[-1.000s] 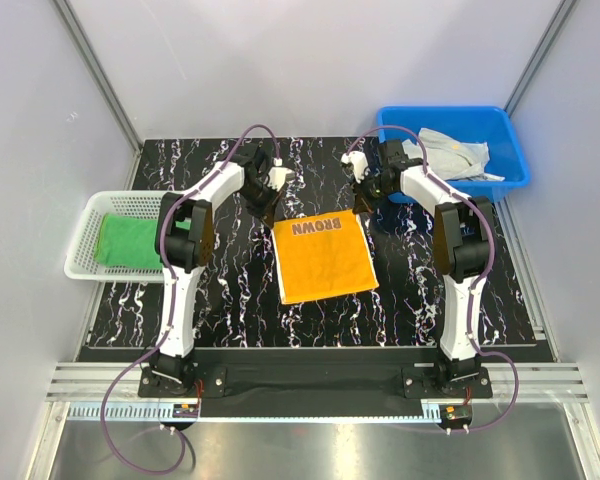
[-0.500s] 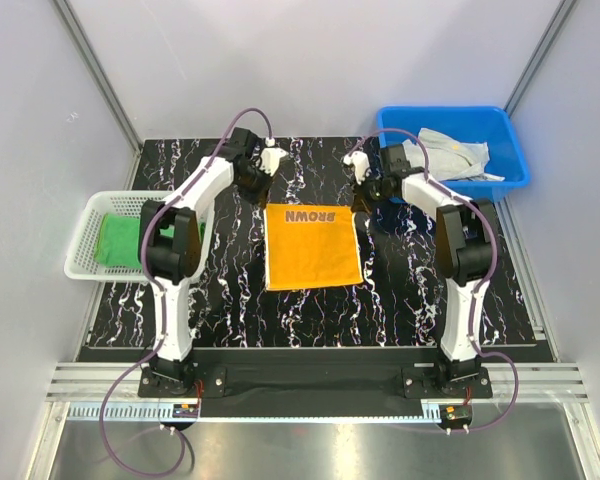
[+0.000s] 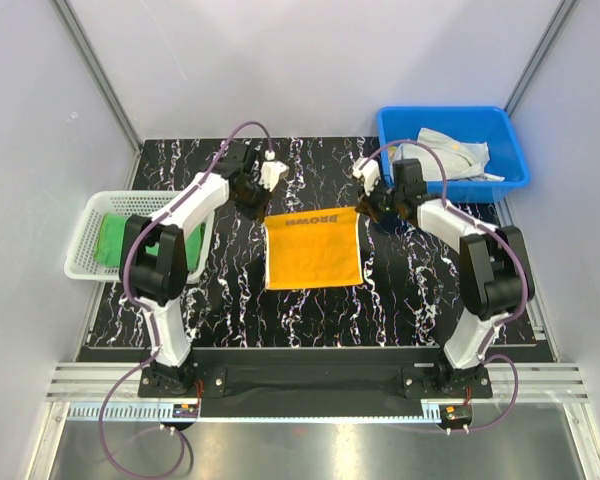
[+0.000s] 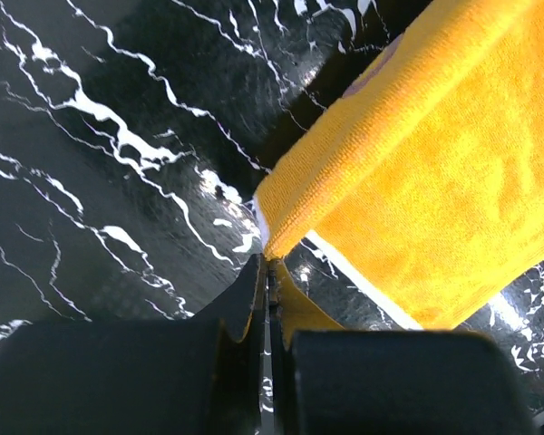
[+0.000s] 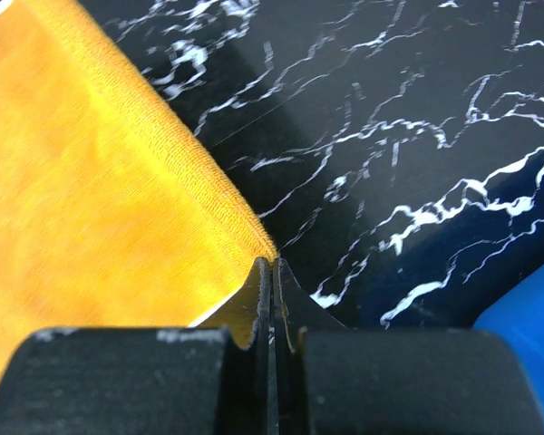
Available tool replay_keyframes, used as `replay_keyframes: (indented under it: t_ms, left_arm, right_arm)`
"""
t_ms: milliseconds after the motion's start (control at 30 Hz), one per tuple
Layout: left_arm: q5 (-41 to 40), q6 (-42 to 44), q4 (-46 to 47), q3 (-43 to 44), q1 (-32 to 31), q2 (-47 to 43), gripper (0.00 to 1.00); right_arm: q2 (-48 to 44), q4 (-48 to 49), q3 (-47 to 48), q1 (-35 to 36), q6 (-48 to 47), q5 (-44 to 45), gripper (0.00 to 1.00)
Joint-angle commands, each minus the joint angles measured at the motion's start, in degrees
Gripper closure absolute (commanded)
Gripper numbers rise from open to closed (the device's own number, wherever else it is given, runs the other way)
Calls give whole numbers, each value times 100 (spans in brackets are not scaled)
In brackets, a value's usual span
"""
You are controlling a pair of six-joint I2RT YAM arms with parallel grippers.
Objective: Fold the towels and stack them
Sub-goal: Fold the towel
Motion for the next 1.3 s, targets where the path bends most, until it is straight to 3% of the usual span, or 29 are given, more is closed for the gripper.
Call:
replay_keyframes:
  t_ms: [0, 367, 800, 1267]
  left_arm:
    - [-278, -120, 263, -295, -55, -586, 100]
    - [-393, -349, 342, -1262, -301, -1508, 100]
    - [-674, -753, 290, -2299, -942, -2361, 100]
    - [-700, -1105, 281, -2932, -1356, -2511, 100]
  right_arm:
    - [-552, 350, -390, 65, -422, -64, 100]
    - [-1923, 394, -1797, 259, -458, 129, 100]
    - [-3188, 262, -2939, 1067, -273, 797, 100]
    - [-3287, 105, -3353, 1173, -150, 1281, 100]
